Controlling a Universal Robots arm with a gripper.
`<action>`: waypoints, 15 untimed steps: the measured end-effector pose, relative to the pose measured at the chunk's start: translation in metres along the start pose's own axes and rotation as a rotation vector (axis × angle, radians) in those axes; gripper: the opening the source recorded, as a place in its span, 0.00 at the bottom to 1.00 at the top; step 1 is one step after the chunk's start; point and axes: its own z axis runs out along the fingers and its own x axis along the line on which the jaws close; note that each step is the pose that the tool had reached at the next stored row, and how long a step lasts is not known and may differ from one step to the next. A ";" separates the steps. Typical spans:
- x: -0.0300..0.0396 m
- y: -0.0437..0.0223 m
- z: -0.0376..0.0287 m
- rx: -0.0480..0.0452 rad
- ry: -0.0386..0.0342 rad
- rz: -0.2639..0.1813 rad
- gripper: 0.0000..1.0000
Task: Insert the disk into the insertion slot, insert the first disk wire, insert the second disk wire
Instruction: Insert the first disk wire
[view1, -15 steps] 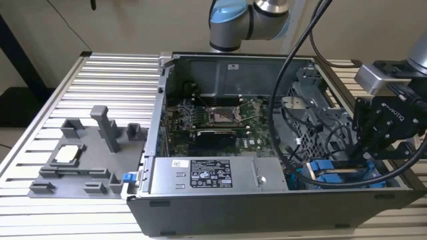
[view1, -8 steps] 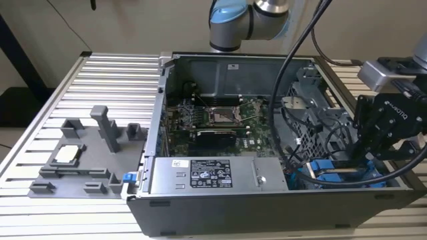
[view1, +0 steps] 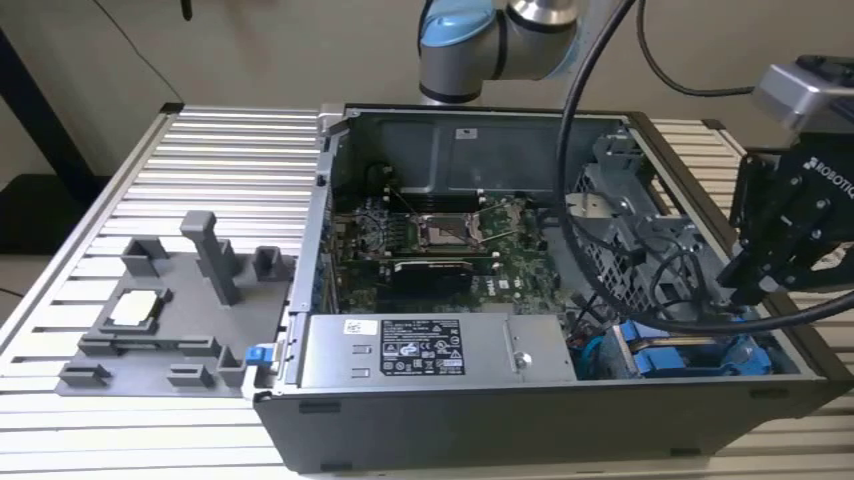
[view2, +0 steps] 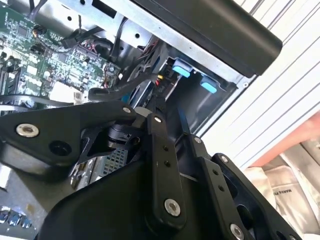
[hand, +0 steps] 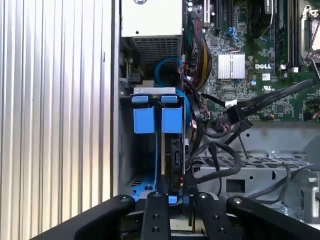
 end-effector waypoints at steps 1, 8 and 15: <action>0.0002 0.0003 -0.0035 0.0000 0.0000 0.000 0.27; 0.0003 0.0004 -0.0056 0.0000 -0.0001 0.000 0.27; -0.0170 0.0007 -0.0068 0.0000 0.0000 0.000 0.27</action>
